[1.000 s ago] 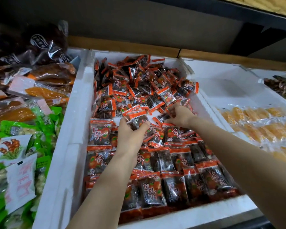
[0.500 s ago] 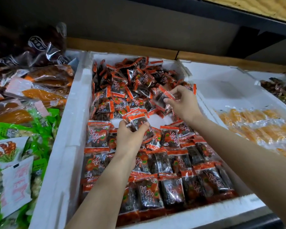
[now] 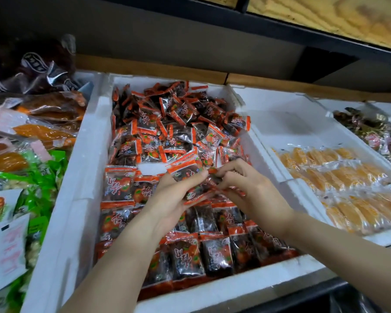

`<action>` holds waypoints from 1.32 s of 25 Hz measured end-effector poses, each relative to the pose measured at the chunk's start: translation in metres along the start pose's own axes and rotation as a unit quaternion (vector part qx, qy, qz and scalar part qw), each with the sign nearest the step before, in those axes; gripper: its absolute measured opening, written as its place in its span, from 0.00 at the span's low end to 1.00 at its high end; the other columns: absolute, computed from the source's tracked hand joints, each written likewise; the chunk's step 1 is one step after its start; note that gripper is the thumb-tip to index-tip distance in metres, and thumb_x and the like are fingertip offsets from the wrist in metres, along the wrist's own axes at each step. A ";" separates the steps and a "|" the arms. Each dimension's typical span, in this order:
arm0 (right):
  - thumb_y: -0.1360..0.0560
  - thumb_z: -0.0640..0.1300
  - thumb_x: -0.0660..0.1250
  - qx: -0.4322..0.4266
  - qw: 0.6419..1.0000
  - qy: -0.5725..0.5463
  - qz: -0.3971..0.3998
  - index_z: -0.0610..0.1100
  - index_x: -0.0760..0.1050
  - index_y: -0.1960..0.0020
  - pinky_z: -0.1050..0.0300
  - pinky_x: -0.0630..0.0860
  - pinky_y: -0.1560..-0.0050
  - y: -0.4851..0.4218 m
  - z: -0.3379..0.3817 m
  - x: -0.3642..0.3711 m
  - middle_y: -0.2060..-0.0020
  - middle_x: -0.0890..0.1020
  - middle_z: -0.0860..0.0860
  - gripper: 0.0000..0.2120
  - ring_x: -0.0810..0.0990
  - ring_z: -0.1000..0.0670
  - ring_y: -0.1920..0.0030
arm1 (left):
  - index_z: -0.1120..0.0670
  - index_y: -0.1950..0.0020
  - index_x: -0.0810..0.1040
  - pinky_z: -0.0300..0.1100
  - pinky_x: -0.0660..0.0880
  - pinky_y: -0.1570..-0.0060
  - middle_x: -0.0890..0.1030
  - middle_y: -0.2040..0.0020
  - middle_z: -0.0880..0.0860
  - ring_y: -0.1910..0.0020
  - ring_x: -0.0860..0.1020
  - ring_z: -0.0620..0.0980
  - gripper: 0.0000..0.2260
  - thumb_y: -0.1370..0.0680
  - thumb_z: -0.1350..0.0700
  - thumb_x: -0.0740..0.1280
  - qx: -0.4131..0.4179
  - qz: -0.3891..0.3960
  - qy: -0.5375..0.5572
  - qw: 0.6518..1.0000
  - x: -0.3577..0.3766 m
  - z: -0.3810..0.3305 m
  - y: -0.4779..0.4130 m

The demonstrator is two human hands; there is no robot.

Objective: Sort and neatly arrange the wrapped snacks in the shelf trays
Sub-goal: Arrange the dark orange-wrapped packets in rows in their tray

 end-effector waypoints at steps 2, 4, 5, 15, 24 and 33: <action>0.26 0.39 0.63 -0.034 0.999 -0.005 0.011 0.47 0.71 0.54 0.58 0.73 0.46 0.009 0.002 -0.002 0.47 0.74 0.51 0.04 0.75 0.50 0.44 | 0.64 0.39 0.74 0.46 0.81 0.53 0.84 0.52 0.58 0.49 0.82 0.55 0.21 0.31 0.63 0.74 0.003 -0.013 -0.021 1.000 0.002 0.001 0.001; 0.27 0.35 0.63 -0.039 0.998 -0.028 0.037 0.46 0.73 0.53 0.61 0.69 0.37 0.017 0.006 -0.007 0.44 0.75 0.48 0.08 0.72 0.51 0.37 | 0.64 0.38 0.71 0.46 0.80 0.54 0.83 0.50 0.60 0.50 0.82 0.55 0.28 0.34 0.64 0.77 0.005 -0.033 -0.027 0.999 0.002 0.002 -0.002; 0.28 0.34 0.63 -0.018 0.997 -0.053 0.045 0.46 0.74 0.51 0.62 0.67 0.36 0.020 0.008 -0.012 0.42 0.75 0.49 0.09 0.71 0.53 0.35 | 0.63 0.37 0.70 0.49 0.79 0.50 0.82 0.48 0.61 0.48 0.81 0.56 0.34 0.38 0.61 0.80 0.005 -0.035 -0.039 0.999 0.001 0.003 -0.003; 0.34 0.52 0.71 0.385 0.866 -0.306 0.092 0.45 0.74 0.43 0.57 0.73 0.38 0.026 -0.006 -0.031 0.45 0.80 0.50 0.22 0.78 0.57 0.45 | 0.57 0.43 0.73 0.52 0.73 0.39 0.82 0.47 0.56 0.46 0.80 0.53 0.34 0.43 0.51 0.83 0.006 0.044 -0.215 0.976 0.014 0.011 0.009; 0.22 0.40 0.62 0.300 0.911 0.036 0.281 0.40 0.70 0.48 0.52 0.70 0.55 0.041 -0.050 -0.072 0.58 0.78 0.43 0.05 0.75 0.47 0.58 | 0.53 0.38 0.69 0.59 0.65 0.32 0.75 0.35 0.52 0.35 0.73 0.55 0.37 0.42 0.43 0.78 -0.016 0.045 -0.159 0.986 0.017 0.009 0.013; 0.24 0.31 0.58 0.235 0.892 0.147 0.358 0.45 0.64 0.31 0.61 0.66 0.40 0.069 -0.047 -0.049 0.40 0.69 0.51 0.23 0.68 0.49 0.37 | 0.48 0.35 0.73 0.45 0.60 0.33 0.79 0.42 0.42 0.43 0.74 0.39 0.18 0.25 0.51 0.68 0.003 0.086 -0.194 0.977 0.020 0.015 0.016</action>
Point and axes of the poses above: each hand's wrist, its own y-axis away from the middle knuckle, its own x-axis out of the palm, z = x × y, the point moved 2 cm from there along -y, towards the middle knuckle
